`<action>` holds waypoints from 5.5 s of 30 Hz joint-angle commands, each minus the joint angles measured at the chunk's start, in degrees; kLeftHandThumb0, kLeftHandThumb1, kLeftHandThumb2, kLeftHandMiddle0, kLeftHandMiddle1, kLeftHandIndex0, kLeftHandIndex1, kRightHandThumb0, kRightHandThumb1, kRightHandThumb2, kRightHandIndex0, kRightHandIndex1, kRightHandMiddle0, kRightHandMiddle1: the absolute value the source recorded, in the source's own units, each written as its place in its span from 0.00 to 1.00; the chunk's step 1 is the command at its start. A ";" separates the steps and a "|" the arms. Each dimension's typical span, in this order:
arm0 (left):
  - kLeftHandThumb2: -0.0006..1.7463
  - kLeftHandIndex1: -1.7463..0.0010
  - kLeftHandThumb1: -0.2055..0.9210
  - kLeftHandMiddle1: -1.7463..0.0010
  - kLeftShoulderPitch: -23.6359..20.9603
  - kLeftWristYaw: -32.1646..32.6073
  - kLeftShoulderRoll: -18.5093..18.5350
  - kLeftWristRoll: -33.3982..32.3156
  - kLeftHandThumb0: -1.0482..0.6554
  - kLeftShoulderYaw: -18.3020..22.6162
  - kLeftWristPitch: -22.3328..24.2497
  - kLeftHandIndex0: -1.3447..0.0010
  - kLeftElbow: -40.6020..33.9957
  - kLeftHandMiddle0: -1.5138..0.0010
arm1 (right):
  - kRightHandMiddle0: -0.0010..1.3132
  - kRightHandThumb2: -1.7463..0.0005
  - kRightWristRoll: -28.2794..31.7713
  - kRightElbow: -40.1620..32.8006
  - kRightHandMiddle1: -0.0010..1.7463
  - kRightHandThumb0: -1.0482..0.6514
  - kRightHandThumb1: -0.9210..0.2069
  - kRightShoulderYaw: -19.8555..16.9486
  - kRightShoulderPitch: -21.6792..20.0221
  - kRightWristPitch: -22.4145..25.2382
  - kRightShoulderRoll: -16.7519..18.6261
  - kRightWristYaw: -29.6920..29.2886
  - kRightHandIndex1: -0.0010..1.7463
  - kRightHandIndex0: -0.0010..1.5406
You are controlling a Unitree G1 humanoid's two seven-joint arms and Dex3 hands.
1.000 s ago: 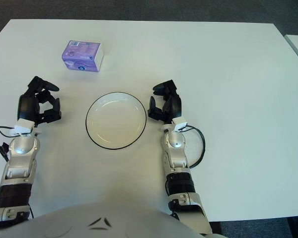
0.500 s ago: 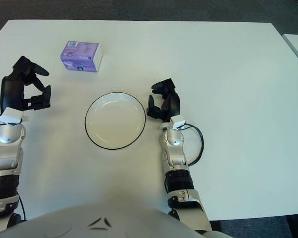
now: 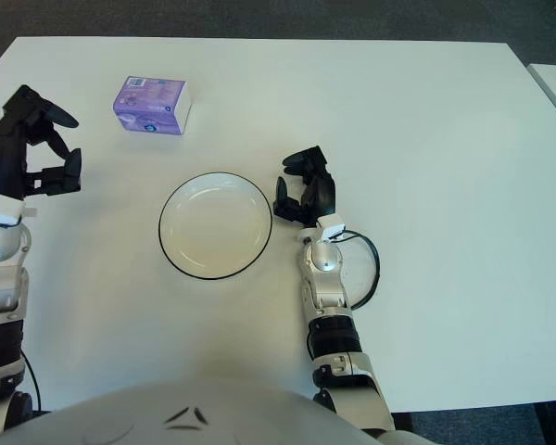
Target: Put the tissue paper into the plate.
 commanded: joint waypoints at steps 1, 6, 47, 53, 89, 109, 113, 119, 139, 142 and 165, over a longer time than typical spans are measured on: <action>0.69 0.00 0.53 0.00 -0.83 -0.46 1.42 0.54 0.35 0.75 0.48 0.59 -0.76 0.31 | 0.27 0.33 0.06 3.54 0.94 0.61 0.45 0.09 2.91 3.03 0.79 -0.36 0.96 0.39; 0.70 0.00 0.53 0.00 -3.32 -0.23 2.80 2.00 0.35 0.57 0.94 0.59 0.27 0.30 | 0.28 0.32 0.68 3.71 0.93 0.61 0.46 0.05 2.60 3.55 1.15 -0.12 0.97 0.39; 0.64 0.00 0.59 0.00 -41.93 11.63 12.08 24.34 0.36 -22.44 -9.65 0.63 58.31 0.44 | 0.28 0.33 1.09 7.42 0.94 0.61 0.46 0.81 0.58 0.70 1.63 -0.60 0.96 0.40; 0.56 0.00 0.69 0.00 -47.86 14.31 12.66 29.37 0.38 -28.36 -12.30 0.69 66.15 0.56 | 0.28 0.33 0.75 8.26 0.94 0.61 0.46 0.86 0.19 0.02 1.41 -0.62 0.96 0.40; 0.28 0.27 0.95 0.63 -65.35 38.60 13.38 49.76 0.29 -56.23 4.10 0.97 88.51 0.88 | 0.28 0.35 1.63 12.73 0.94 0.61 0.45 0.01 -1.21 -2.22 1.75 0.57 0.94 0.40; 0.19 0.52 1.00 0.91 -66.66 41.79 12.84 46.42 0.14 -56.39 -0.17 1.00 89.12 0.86 | 0.29 0.34 0.72 15.17 0.93 0.61 0.46 -0.72 -2.54 -2.27 1.87 -0.01 0.94 0.41; 0.20 0.52 1.00 0.92 -66.65 41.91 12.50 46.73 0.12 -56.85 -0.27 1.00 89.22 0.86 | 0.29 0.34 0.80 15.42 0.93 0.61 0.46 -0.77 -2.60 -2.47 1.94 -0.01 0.94 0.41; 0.24 0.56 1.00 0.96 -66.50 41.96 10.88 48.28 0.11 -58.96 0.89 1.00 89.54 0.89 | 0.29 0.34 1.02 16.03 0.92 0.61 0.46 -1.03 -2.76 -3.05 1.98 0.14 0.94 0.41; 0.22 0.60 1.00 0.99 -63.35 38.49 6.58 46.32 0.09 -59.57 -2.07 1.00 91.00 0.91 | 0.28 0.35 0.51 16.63 0.93 0.61 0.45 -1.10 -2.92 -4.08 1.67 0.18 0.93 0.41; 0.22 0.61 1.00 0.99 -63.11 38.18 6.27 46.35 0.09 -59.62 -1.90 1.00 91.14 0.91 | 0.28 0.35 0.49 16.85 0.93 0.61 0.45 -1.19 -3.05 -4.15 1.61 0.15 0.93 0.41; 0.19 0.59 1.00 0.98 -60.44 24.32 2.78 42.53 0.02 -58.19 -3.10 1.00 92.78 0.84 | 0.29 0.35 0.42 16.52 0.92 0.61 0.45 -1.52 -2.60 -4.74 1.41 -0.01 0.93 0.41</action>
